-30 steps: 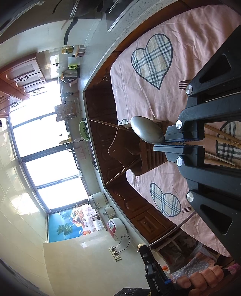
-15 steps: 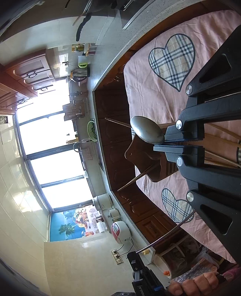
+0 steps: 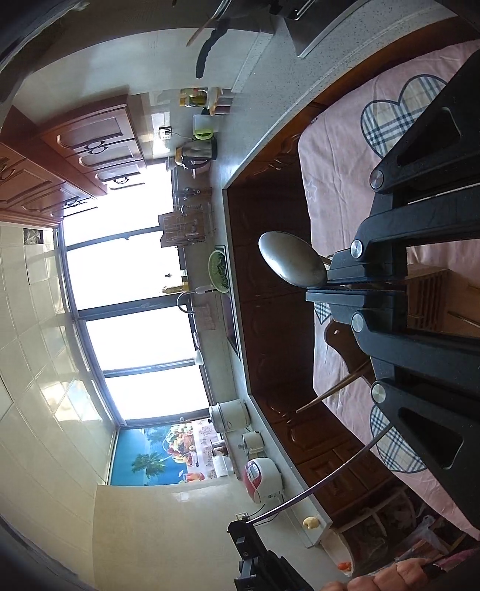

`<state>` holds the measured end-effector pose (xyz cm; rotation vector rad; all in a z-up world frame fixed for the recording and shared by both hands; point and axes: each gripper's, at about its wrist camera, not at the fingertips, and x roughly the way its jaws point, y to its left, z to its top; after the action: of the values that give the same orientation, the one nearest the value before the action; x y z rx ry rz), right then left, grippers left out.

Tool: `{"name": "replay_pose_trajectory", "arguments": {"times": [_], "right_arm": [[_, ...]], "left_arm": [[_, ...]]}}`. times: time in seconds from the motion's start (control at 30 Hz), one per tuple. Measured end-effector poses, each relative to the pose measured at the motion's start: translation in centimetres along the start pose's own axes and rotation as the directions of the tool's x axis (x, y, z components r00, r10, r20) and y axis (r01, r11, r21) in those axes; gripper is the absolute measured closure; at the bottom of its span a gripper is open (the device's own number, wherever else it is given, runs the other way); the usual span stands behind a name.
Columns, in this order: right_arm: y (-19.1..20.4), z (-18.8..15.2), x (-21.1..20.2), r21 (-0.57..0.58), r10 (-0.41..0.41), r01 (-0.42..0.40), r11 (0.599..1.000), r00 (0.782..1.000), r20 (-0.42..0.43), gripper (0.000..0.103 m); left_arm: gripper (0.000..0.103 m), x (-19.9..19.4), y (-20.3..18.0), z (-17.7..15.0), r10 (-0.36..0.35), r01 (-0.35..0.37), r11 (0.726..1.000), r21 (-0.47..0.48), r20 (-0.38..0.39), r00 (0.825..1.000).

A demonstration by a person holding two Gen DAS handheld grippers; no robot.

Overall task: Organize utensils
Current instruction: 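Lower the chopstick and spoon into the wooden holder and open both tools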

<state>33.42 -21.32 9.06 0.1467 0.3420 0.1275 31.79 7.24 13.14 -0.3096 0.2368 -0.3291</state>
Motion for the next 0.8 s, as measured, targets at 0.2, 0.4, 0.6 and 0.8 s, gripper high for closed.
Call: {"name": "replay_pose_trajectory", "arguments": {"times": [0.2,0.4,0.6,0.8], "right_arm": [[0.7,0.0,2.9,-0.046,-0.022,0.022,0.999,1.000,0.015,0.101],[1.2,-2.0,5.7,-0.081,-0.028,0.026,0.996,0.999,-0.030,0.101],[1.2,-4.2,8.1,-0.090,-0.017,0.008,0.996,0.995,-0.102,0.101],[1.3,-5.5,9.7,-0.095,-0.008,-0.007,0.995,0.987,-0.158,0.101]], "left_arm": [[0.100,4.8,0.9,-2.1,0.034,-0.034,0.999,-0.015,-0.002,0.999],[0.100,9.6,2.1,-5.3,0.056,-0.060,0.997,-0.055,-0.064,0.996],[0.100,13.2,3.2,-7.3,0.082,-0.089,0.994,-0.063,-0.113,0.990],[0.100,14.8,2.9,-8.0,0.088,-0.095,0.995,-0.040,-0.149,0.985]]}}
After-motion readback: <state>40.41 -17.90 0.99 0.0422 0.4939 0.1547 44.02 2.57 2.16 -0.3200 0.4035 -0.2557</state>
